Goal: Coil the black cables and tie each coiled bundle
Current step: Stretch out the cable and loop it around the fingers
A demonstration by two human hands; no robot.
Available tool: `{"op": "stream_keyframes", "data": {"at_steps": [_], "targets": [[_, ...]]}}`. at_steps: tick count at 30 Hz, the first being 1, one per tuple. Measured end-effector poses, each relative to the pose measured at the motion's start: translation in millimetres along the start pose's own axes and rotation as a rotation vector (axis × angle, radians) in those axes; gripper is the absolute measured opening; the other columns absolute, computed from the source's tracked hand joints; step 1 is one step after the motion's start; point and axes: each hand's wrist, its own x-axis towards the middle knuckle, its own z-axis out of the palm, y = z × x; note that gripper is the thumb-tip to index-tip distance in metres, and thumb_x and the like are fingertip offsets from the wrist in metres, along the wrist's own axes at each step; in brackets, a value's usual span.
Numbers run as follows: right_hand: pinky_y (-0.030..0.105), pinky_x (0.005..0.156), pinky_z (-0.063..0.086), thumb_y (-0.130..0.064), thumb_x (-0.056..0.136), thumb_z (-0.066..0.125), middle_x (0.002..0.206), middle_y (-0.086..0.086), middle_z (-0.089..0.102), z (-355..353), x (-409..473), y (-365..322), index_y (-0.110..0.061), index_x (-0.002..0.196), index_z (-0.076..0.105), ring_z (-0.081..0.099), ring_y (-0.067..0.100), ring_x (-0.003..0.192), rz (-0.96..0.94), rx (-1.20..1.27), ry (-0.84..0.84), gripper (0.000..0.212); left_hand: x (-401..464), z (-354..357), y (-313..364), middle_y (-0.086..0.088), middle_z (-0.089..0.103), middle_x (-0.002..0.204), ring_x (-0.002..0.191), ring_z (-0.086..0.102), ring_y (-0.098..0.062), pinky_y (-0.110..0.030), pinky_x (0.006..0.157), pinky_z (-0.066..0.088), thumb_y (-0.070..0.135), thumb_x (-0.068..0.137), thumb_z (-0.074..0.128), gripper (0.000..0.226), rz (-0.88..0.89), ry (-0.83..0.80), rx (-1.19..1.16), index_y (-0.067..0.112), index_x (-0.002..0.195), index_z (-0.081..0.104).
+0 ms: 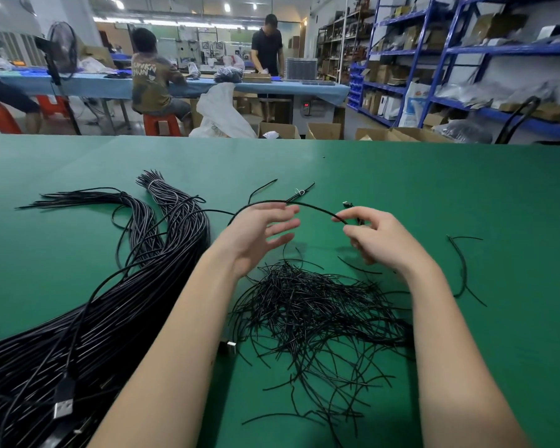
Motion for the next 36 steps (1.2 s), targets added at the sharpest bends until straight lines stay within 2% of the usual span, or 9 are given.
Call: {"op": "stream_keyframes", "data": {"at_steps": [2,5,9,13,19,24,28,31,36], "targets": [[0.029,0.060,0.042,-0.017,0.096,0.059,0.061,-0.006,0.056,-5,-2,6,-0.037,0.087,0.076,0.044,0.017,0.053,0.040,-0.059,0.012,0.027,0,-3,4,-0.006,0.073,0.117,0.103,0.071,-0.019,-0.034,0.087,0.055,0.027,0.089,0.069,0.024,0.030,0.033,-0.193,0.013,0.108,0.064],[0.035,0.086,0.054,-0.026,0.090,0.060,0.081,-0.015,0.071,-14,-3,11,-0.037,0.083,0.073,0.068,0.018,0.078,0.106,-0.277,0.109,0.018,3,-10,6,-0.006,0.074,0.114,0.101,0.071,-0.018,-0.032,0.086,0.053,0.043,0.107,0.037,0.044,0.098,0.167,-0.552,0.011,0.114,0.065],[0.027,0.093,0.049,-0.038,0.092,0.069,0.109,-0.017,0.071,2,-2,-7,-0.033,0.107,0.071,0.065,0.008,0.105,-0.089,-0.293,0.009,0.016,6,2,-9,-0.005,0.069,0.124,0.107,0.068,-0.014,-0.030,0.092,0.051,0.037,0.111,0.015,0.054,0.112,0.094,-0.214,0.013,0.116,0.063],[0.029,0.089,0.054,-0.035,0.097,0.067,0.090,-0.008,0.078,34,-5,-26,-0.024,0.101,0.076,0.072,0.009,0.084,-0.229,-0.121,-0.237,0.015,6,19,-14,-0.003,0.070,0.125,0.115,0.065,-0.013,-0.029,0.093,0.050,0.039,0.110,0.014,0.056,0.122,-0.039,-0.097,0.015,0.117,0.064],[0.021,0.055,0.046,-0.023,0.102,0.060,0.062,-0.006,0.059,43,-9,-25,-0.014,0.091,0.074,0.044,0.009,0.050,-0.198,0.212,-0.408,0.020,5,15,-11,-0.007,0.072,0.120,0.116,0.067,-0.015,-0.025,0.094,0.052,0.043,0.109,0.014,0.061,0.187,-0.084,-0.193,0.007,0.125,0.061],[0.021,0.051,0.044,-0.050,0.098,0.060,0.056,-0.006,0.050,39,-13,-15,-0.020,0.072,0.073,0.038,0.010,0.047,-0.016,0.044,-0.539,0.042,0,17,-2,-0.016,0.070,0.122,0.120,0.065,-0.026,-0.032,0.100,0.053,0.047,0.108,0.013,0.071,0.222,-0.234,-0.472,0.001,0.120,0.065],[0.022,0.047,0.028,-0.084,0.074,0.057,0.048,-0.007,0.039,32,-8,-11,-0.017,0.056,0.062,0.030,0.012,0.046,-0.086,-0.227,-0.210,0.070,-12,10,5,-0.016,0.077,0.091,0.101,0.073,-0.032,-0.037,0.081,0.060,0.051,0.106,0.016,0.082,0.146,-0.479,-0.455,0.002,0.088,0.079],[0.029,0.049,0.024,-0.073,0.061,0.046,0.046,-0.006,0.033,30,-4,-8,-0.016,0.051,0.053,0.024,0.010,0.045,-0.169,-0.342,-0.040,0.058,-21,13,8,-0.016,0.076,0.079,0.087,0.075,-0.033,-0.039,0.072,0.063,0.059,0.102,0.012,0.089,0.003,-0.669,-0.170,0.004,0.080,0.079],[0.029,0.056,0.035,-0.062,0.094,0.057,0.041,-0.010,0.045,8,0,-16,-0.020,0.053,0.066,0.040,0.006,0.044,-0.132,-0.242,0.124,0.059,-26,18,15,-0.024,0.073,0.106,0.101,0.072,-0.036,-0.044,0.087,0.060,0.070,0.097,0.011,0.097,-0.244,-0.772,0.315,-0.002,0.103,0.075]]}}
